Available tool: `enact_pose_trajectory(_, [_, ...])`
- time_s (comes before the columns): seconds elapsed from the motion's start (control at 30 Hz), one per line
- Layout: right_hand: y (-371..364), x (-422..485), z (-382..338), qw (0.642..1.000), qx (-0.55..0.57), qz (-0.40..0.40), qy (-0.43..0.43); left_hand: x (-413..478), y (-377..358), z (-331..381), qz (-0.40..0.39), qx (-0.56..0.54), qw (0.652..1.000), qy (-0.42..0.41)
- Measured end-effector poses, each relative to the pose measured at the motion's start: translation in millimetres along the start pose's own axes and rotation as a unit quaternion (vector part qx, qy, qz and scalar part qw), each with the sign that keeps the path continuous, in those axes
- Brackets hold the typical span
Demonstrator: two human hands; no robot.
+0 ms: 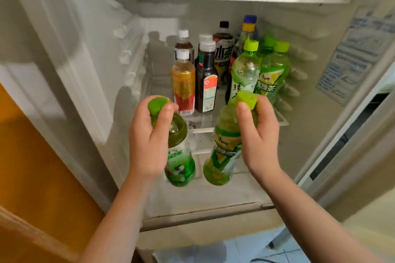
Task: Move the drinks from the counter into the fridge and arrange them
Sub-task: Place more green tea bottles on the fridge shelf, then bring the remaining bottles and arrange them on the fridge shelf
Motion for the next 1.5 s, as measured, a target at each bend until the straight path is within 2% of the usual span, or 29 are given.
enact_pose_trajectory(0.2, [-24, 53, -2, 0.997, -0.014, 0.069, 0.044, 60, -13, 21, 0.05, 0.049, 0.996, -0.051])
enact_pose_trajectory(0.33, [-36, 79, 6, 0.995, -0.019, 0.085, 0.049, 86, -23, 24, 0.075, 0.09, 0.991, -0.058])
enact_pose_trajectory(0.63, [-54, 116, 39, 0.997, -0.061, 0.021, 0.047, 118, -52, -8, 0.071, 0.139, 0.987, -0.036])
enact_pose_trajectory(0.87, [-65, 125, 63, 0.998, -0.05, -0.013, 0.036, 129, -68, -28, 0.091, 0.167, 0.981, -0.034])
enact_pose_trajectory(0.97, [-69, 128, 69, 0.998, -0.058, -0.027, 0.02, 126, -69, -30, 0.122, 0.145, 0.981, -0.048])
enact_pose_trajectory(1.1, [-68, 131, 71, 0.998, -0.055, -0.035, 0.015, 108, -77, -45, 0.108, 0.09, 0.989, -0.043])
enact_pose_trajectory(1.2, [-66, 127, 64, 0.997, -0.061, -0.02, 0.047, 99, -80, -55, 0.11, 0.08, 0.99, -0.03])
enact_pose_trajectory(1.37, [-59, 111, 44, 0.983, -0.078, -0.013, 0.163, 93, -76, -57, 0.106, 0.102, 0.988, -0.044])
enact_pose_trajectory(1.5, [-41, 92, 44, 0.983, -0.063, -0.02, 0.169, 73, -72, -67, 0.138, 0.09, 0.985, -0.047])
Point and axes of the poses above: each hand's wrist, its own x-axis towards the middle knuckle, its own y-axis out of the back of the hand, z = x × y, the point moved 5 cm from there along x, towards the middle knuckle, and after that the axes turned 5 degrees about x, right-handed, at the moved point
